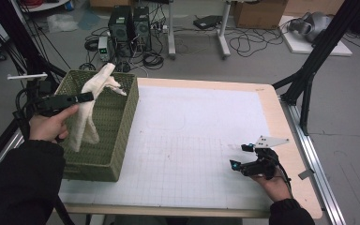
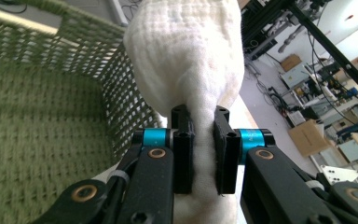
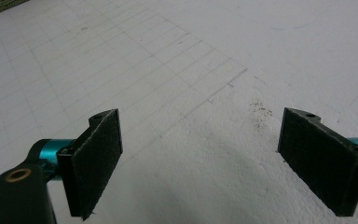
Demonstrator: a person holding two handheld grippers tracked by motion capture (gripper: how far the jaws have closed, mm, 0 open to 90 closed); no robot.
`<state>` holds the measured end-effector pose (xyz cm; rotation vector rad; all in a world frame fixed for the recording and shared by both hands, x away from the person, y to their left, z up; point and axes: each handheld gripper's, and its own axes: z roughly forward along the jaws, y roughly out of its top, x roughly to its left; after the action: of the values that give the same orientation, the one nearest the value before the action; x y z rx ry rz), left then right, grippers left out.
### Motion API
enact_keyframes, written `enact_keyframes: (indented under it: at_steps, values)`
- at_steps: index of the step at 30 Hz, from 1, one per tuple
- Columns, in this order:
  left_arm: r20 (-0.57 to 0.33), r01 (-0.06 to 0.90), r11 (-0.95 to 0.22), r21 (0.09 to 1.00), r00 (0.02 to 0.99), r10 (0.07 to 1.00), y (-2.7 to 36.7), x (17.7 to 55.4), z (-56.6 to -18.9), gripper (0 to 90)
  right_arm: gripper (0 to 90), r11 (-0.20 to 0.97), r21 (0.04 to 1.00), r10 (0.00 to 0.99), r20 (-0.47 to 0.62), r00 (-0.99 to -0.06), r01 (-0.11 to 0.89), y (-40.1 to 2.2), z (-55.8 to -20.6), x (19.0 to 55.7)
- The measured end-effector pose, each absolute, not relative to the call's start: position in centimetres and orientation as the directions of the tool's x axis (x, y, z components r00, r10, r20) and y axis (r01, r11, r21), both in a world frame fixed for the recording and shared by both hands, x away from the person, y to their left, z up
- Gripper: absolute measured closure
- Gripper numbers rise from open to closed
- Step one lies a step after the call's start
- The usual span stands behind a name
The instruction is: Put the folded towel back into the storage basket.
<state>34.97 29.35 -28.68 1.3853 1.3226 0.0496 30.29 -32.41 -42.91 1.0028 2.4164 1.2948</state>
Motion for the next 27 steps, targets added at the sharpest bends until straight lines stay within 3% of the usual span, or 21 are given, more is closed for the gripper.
enact_keyframes:
  at_steps: [27]
  values:
    - [-0.618,0.72,0.268,0.64,0.276,0.736,30.9,33.9,-32.6,80.7,13.0,0.381,0.795,0.659,0.125,-0.742,0.473,-32.4,-43.3,30.5]
